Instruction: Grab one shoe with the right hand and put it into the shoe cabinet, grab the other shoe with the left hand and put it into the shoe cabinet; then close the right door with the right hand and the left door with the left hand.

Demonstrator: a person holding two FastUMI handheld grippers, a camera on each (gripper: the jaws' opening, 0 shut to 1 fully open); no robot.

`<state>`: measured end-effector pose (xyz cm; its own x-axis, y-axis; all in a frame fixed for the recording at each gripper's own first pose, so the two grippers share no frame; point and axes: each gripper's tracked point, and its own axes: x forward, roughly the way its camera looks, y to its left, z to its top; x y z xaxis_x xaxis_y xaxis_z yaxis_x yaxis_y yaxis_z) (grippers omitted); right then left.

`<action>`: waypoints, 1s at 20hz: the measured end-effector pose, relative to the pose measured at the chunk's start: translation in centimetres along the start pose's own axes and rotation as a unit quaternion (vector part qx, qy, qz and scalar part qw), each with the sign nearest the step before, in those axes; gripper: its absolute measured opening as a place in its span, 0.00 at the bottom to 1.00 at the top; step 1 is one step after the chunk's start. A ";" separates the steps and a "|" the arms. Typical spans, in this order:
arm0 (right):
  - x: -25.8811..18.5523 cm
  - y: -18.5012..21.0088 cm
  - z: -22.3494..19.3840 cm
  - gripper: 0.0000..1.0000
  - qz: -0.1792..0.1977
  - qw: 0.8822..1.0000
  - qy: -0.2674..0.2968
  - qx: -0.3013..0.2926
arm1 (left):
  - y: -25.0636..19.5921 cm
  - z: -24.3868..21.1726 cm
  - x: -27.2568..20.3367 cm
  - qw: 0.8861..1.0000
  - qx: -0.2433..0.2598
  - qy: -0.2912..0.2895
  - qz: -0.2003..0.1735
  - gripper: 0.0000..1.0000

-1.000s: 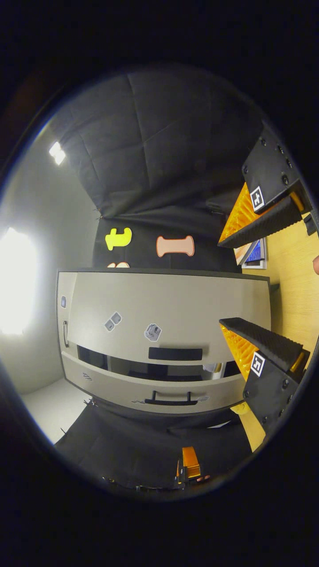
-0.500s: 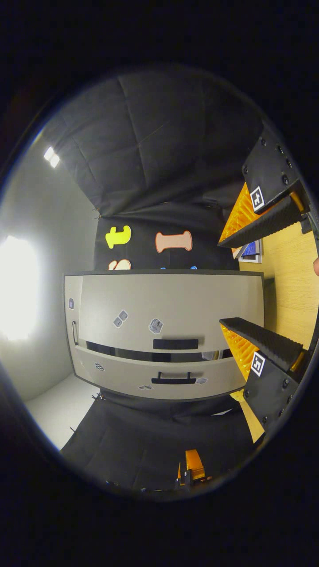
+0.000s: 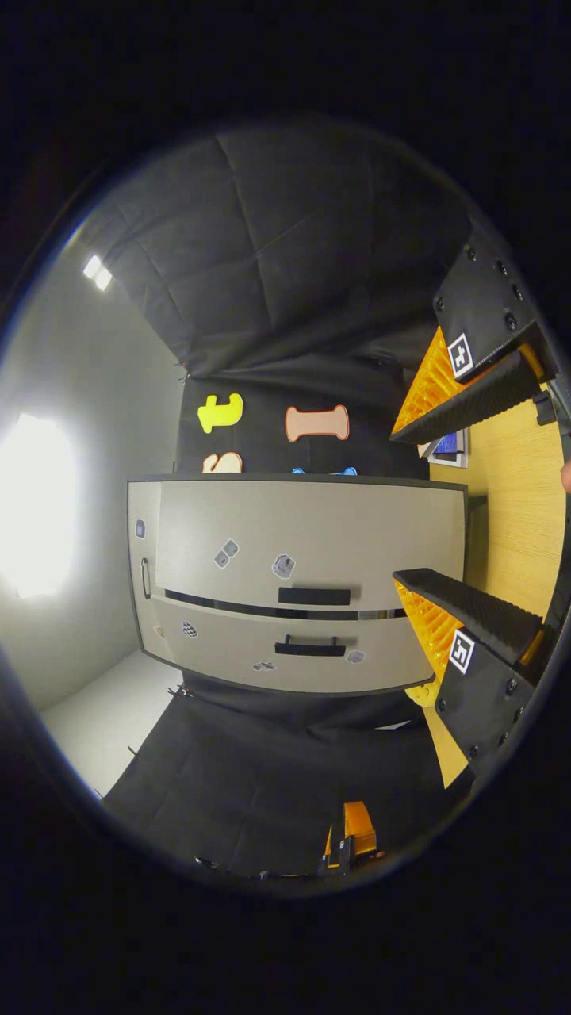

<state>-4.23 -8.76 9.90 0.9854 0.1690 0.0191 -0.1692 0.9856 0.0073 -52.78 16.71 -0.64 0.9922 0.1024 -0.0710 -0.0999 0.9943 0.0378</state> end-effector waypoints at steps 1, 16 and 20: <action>0.0 0.0 -0.1 0.99 0.002 1.000 0.001 0.001 | 0.1 0.1 -0.3 1.000 -0.001 0.000 0.002 0.93; -0.3 0.0 -0.2 0.99 0.008 1.000 0.001 0.005 | 0.5 0.0 -1.1 1.000 0.006 -0.002 0.014 0.93; 0.0 0.2 0.0 0.99 0.006 1.000 -0.002 0.005 | 0.8 0.1 -1.0 1.000 0.005 -0.005 0.016 0.93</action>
<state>-4.27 -8.60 9.89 0.9831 0.1817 0.0238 -0.1822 0.9831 0.0170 -53.85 17.37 -0.42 0.9891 0.1347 -0.0601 -0.1317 0.9900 0.0504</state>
